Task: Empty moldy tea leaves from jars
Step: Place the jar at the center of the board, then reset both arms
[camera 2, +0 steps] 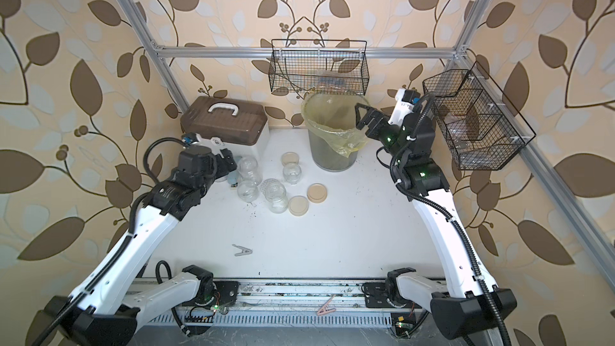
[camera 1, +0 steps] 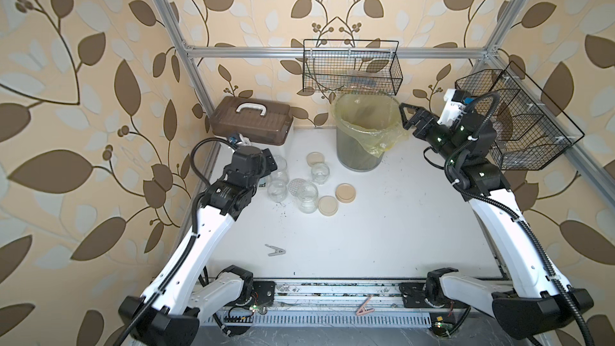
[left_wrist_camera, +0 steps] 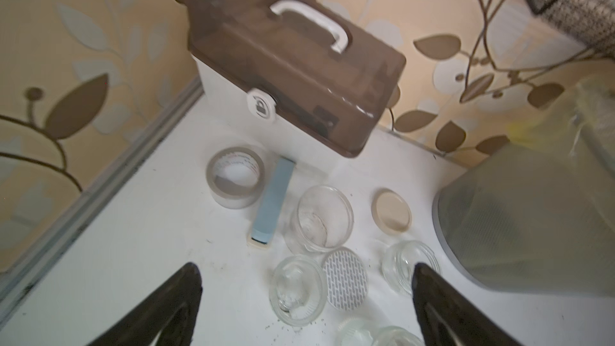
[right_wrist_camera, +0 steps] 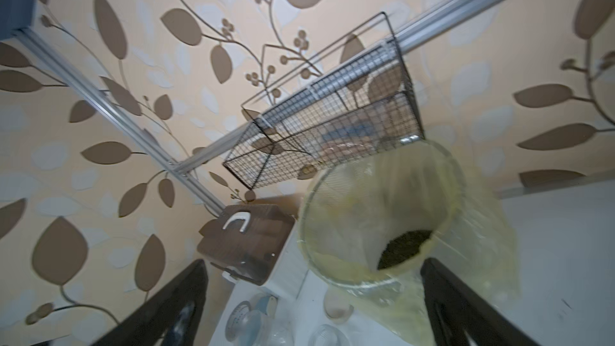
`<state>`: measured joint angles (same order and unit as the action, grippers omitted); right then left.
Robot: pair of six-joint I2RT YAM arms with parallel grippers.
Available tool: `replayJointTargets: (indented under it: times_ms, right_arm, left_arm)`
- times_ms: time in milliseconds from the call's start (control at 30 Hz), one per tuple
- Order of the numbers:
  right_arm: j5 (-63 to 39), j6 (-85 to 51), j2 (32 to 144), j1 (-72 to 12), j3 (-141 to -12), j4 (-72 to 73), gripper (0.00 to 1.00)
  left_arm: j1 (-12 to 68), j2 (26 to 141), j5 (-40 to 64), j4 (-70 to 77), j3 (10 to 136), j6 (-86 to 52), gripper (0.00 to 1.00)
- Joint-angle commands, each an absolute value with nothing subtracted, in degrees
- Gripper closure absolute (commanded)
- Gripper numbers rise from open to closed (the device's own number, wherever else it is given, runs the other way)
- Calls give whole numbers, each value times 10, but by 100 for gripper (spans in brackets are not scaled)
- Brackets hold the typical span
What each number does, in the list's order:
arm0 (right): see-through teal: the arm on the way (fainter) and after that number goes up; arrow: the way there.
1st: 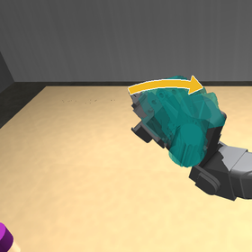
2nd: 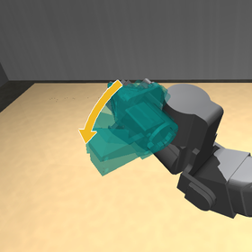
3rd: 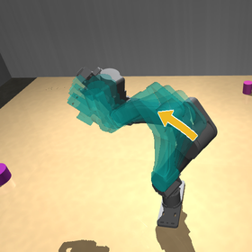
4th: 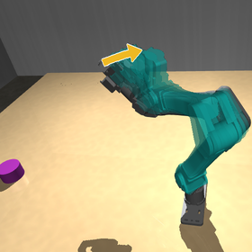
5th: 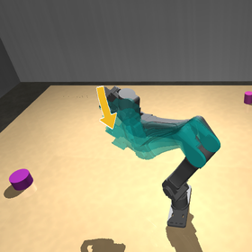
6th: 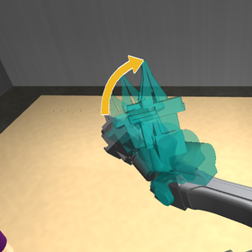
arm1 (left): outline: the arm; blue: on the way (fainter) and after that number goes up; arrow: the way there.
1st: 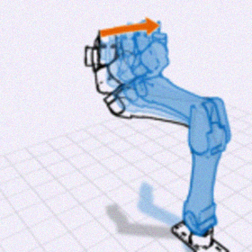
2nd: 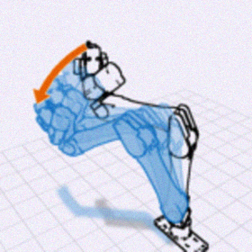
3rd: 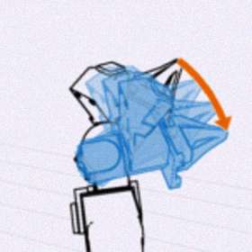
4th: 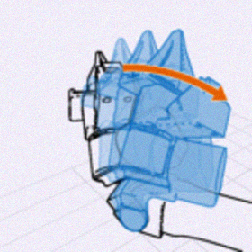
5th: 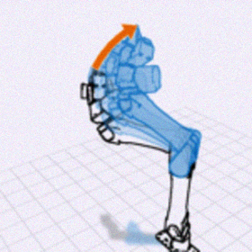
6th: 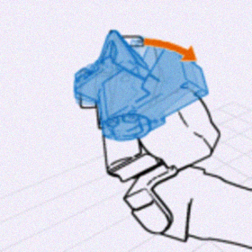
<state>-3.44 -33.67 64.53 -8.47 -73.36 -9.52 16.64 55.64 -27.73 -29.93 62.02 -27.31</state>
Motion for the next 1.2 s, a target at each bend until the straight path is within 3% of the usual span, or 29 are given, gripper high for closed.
replayJointTargets:
  times_ms: [0,133,233,400,533,767,867,967,1167]
  right_arm:
    - [58,-300,592,-66,-640,-123,0]
    - [137,-272,530,-38,-511,-104,0]
    - [142,-278,507,0,-443,-86,0]
    - [145,-246,536,33,-383,-36,0]
    - [177,-187,578,42,-337,22,0]
    - [157,-99,666,51,-231,246,0]
    - [128,-81,720,58,-215,317,0]
    - [67,-63,760,69,-242,304,0]
    - [-28,-24,718,67,-191,361,0]
  left_arm:
    - [154,526,-403,-290,557,-237,1]
    - [136,499,-442,-265,465,-242,1]
    - [106,488,-465,-246,406,-277,1]
    - [83,508,-432,-5,257,-206,1]
    - [79,588,-422,138,200,-153,1]
    - [63,721,-265,340,198,-51,1]
    - [56,762,-191,343,226,-8,1]
    - [39,788,-135,387,219,11,1]
    - [-28,865,-12,493,194,-11,1]
